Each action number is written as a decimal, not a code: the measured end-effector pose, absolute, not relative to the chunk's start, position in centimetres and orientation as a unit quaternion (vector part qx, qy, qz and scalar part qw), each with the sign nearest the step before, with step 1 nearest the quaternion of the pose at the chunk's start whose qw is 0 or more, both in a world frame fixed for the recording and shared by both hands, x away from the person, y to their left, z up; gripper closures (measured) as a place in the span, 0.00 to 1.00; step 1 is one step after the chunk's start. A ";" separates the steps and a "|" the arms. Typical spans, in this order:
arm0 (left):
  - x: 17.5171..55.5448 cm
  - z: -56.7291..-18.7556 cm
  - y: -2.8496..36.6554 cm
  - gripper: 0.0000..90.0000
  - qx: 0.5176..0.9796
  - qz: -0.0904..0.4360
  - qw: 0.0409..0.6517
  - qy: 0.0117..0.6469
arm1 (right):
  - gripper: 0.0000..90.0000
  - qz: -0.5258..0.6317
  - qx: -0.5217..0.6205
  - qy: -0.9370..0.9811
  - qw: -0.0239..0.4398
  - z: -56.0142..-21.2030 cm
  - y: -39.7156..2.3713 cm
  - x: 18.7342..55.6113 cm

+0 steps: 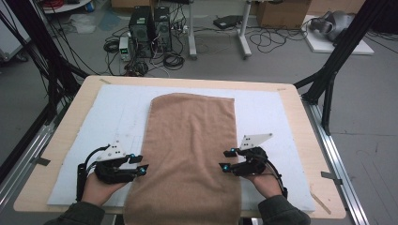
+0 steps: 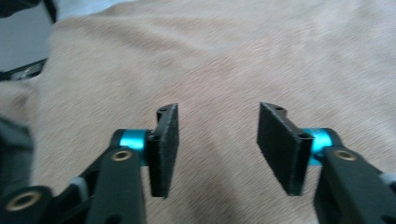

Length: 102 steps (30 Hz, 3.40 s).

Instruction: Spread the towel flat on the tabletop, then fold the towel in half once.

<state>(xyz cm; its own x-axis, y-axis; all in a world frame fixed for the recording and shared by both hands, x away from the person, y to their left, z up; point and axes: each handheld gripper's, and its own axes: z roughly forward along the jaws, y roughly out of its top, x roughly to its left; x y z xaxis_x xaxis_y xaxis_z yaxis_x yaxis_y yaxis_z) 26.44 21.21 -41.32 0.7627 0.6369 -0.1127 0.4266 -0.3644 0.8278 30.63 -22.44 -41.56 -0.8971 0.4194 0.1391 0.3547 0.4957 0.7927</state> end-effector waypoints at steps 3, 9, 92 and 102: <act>27.1 -41.1 21.3 0.55 0.816 0.116 0.459 0.333 | 0.47 0.450 0.230 0.862 0.044 -41.3 -22.3 31.6; 28.3 -40.2 21.1 0.48 0.812 0.131 0.459 0.337 | 0.41 0.451 0.256 0.854 0.054 -41.0 -22.2 33.5; 41.4 -44.2 19.6 0.95 0.803 0.168 0.383 0.424 | 0.92 0.370 0.340 0.861 0.077 -43.9 -23.6 44.5; 39.4 -40.9 21.8 0.95 0.783 0.164 0.442 0.406 | 0.93 0.431 0.311 0.844 0.076 -40.1 -25.0 42.7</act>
